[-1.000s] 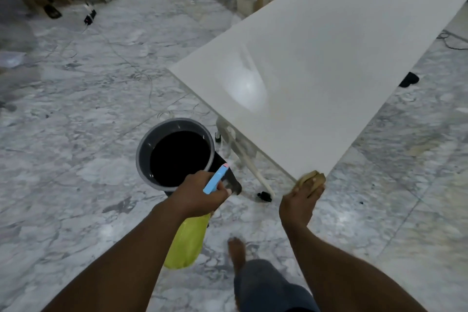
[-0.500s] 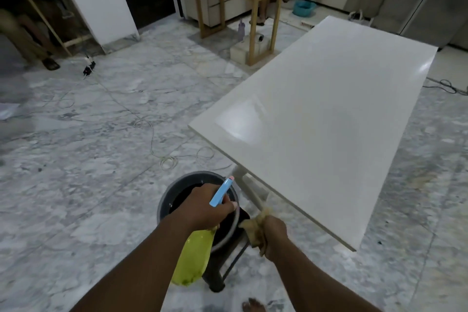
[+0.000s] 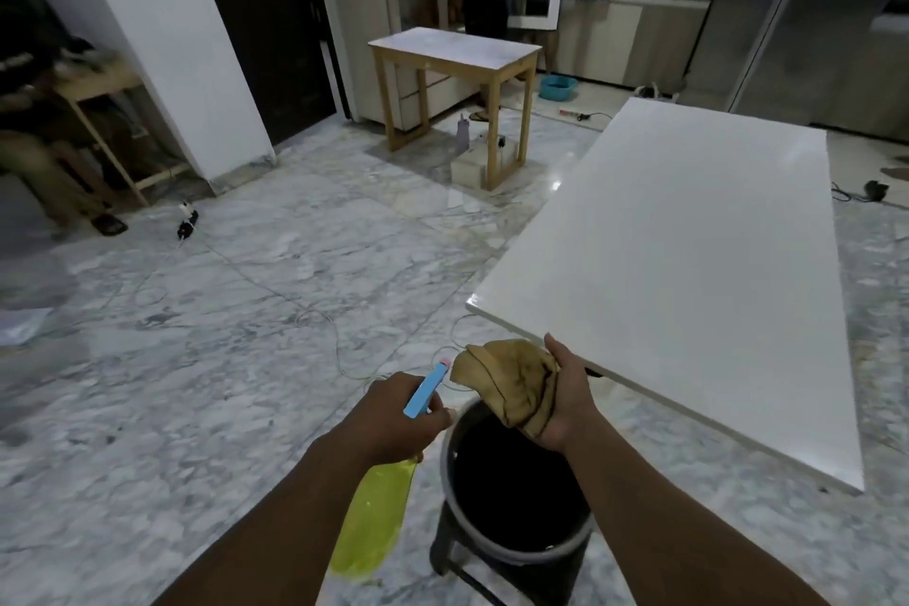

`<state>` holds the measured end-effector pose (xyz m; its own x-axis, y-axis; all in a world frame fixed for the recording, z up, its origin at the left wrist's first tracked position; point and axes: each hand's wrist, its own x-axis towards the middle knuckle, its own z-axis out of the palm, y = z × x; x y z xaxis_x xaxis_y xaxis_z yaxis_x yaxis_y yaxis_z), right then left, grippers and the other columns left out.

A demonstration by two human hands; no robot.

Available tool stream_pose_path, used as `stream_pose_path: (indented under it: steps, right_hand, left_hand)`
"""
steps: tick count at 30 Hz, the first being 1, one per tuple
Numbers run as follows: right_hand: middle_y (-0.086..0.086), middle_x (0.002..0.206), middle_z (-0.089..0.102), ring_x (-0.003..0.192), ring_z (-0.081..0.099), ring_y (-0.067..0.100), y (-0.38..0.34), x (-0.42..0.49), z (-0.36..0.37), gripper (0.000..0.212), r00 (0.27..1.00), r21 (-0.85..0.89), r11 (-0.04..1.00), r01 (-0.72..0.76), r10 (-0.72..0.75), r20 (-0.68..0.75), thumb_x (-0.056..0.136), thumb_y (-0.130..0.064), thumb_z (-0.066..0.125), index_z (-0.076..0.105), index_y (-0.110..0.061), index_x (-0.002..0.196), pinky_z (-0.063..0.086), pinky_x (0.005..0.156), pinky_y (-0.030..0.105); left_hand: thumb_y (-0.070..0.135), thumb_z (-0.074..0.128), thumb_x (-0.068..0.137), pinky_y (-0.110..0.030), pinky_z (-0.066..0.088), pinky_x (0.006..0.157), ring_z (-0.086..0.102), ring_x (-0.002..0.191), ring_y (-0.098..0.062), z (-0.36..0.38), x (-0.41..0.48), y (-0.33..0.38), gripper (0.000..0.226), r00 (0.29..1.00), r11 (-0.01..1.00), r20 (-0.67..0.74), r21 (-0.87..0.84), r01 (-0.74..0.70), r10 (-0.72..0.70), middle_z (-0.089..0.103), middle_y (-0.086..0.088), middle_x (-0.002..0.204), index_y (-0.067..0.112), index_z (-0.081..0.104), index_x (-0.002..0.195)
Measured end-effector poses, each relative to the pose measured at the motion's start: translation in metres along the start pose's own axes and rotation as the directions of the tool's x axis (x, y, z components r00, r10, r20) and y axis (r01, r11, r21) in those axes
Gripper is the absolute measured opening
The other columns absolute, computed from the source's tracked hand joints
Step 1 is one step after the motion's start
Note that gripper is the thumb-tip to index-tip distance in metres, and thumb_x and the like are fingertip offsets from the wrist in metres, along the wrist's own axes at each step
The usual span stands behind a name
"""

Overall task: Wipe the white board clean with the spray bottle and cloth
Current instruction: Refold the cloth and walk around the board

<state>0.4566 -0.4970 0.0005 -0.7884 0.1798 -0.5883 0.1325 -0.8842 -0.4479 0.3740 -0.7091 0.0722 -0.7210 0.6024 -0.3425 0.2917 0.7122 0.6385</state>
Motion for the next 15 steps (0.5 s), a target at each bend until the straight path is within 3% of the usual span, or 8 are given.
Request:
stream_pose_path:
  steps: [3,8,10,12,15]
  right_hand:
    - [0.024,0.129,0.064,0.122,0.060,0.038,0.014,-0.001,0.018,0.067,1.000,-0.027,1.000,0.004,-0.004,-0.020,0.088,-0.054,0.052,0.065,0.000,0.125,0.037,0.113,0.050]
    - [0.021,0.131,0.063,0.122,0.060,0.037,0.031,-0.001,0.045,0.060,0.996,-0.092,0.995,0.048,-0.054,-0.072,0.083,-0.044,0.057,0.066,-0.002,0.125,0.040,0.110,0.049]
    - [0.020,0.132,0.060,0.120,0.060,0.034,0.030,-0.001,0.054,0.066,0.995,-0.111,0.991,0.081,-0.087,-0.053,0.069,-0.036,0.068,0.064,0.001,0.124,0.039,0.110,0.046]
    - [0.021,0.125,0.052,0.114,0.055,0.031,0.028,0.000,0.061,0.071,0.993,-0.107,0.988,0.110,-0.115,-0.041,0.054,-0.031,0.076,0.061,-0.008,0.120,0.040,0.105,0.040]
    - [0.022,0.137,0.056,0.126,0.055,0.035,0.037,0.012,0.072,0.071,0.993,-0.137,0.987,0.083,-0.093,-0.070,0.070,-0.035,0.065,0.059,0.000,0.132,0.034,0.112,0.047]
  left_hand:
    - [0.037,0.073,0.090,-0.024,0.050,0.058,0.071,0.064,-0.017,-0.021,-0.007,-0.019,0.025,1.000,0.999,-0.004,0.045,-0.015,0.016,0.070,-0.004,0.072,0.018,0.065,0.075]
    - [0.033,0.072,0.091,-0.029,0.059,0.067,0.077,0.060,-0.019,-0.059,-0.021,-0.038,0.030,0.999,0.999,0.007,-0.022,-0.043,0.043,0.072,-0.007,0.071,0.004,0.069,0.088]
    - [0.034,0.072,0.092,-0.029,0.059,0.067,0.077,0.060,-0.018,-0.066,-0.019,-0.042,0.029,0.998,0.997,0.005,-0.021,-0.069,0.069,0.073,-0.008,0.074,0.005,0.068,0.089]
    - [0.034,0.072,0.092,-0.029,0.059,0.067,0.077,0.061,-0.018,-0.070,-0.017,-0.040,0.027,0.995,0.995,0.009,-0.019,-0.102,0.102,0.070,-0.002,0.070,0.008,0.067,0.085]
    - [0.035,0.071,0.092,-0.018,0.052,0.058,0.077,0.062,-0.018,-0.080,-0.012,-0.045,0.023,0.990,0.991,0.037,0.002,-0.133,0.133,0.067,0.005,0.067,0.017,0.064,0.079]
